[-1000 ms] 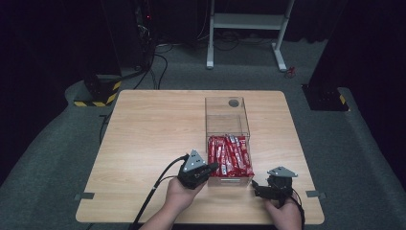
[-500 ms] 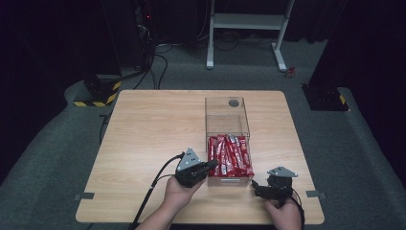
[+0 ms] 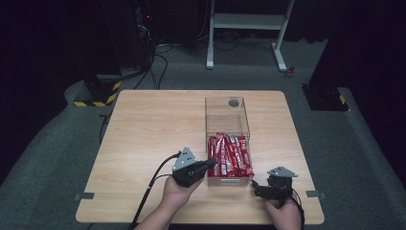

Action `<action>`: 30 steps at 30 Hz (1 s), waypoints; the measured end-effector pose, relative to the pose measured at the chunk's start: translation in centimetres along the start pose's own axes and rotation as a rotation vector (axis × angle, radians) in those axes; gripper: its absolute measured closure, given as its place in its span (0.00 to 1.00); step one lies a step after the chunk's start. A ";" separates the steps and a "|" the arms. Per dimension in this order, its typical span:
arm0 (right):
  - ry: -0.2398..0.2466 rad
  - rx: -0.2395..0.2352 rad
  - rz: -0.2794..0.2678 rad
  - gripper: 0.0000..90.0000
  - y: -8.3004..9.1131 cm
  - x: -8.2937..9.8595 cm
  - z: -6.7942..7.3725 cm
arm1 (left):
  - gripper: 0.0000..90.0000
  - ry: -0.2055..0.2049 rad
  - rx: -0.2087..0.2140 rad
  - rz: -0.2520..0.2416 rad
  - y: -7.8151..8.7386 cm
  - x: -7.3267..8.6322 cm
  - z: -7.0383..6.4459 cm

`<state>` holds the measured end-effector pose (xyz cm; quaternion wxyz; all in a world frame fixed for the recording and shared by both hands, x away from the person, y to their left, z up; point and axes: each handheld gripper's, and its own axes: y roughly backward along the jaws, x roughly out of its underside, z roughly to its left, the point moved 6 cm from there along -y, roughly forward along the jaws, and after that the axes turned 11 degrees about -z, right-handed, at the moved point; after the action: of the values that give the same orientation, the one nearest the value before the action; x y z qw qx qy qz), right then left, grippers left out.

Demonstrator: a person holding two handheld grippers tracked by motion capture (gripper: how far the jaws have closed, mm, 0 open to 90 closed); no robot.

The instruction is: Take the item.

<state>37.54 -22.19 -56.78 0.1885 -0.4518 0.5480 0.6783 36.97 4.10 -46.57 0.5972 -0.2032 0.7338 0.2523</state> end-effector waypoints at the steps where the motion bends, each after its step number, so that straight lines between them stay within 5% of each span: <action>1: 0.000 0.000 0.000 0.09 0.0 0.0 0.0 | 1.00 0.000 0.000 0.000 0.0 0.0 0.0; 30: 0.000 0.000 0.000 0.09 0.0 0.0 0.0 | 1.00 -0.019 -0.008 -0.054 1.7 -1.9 0.7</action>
<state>37.54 -22.19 -56.78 0.1884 -0.4518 0.5479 0.6784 36.90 5.85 -44.59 0.6100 -0.2229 0.7212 0.2411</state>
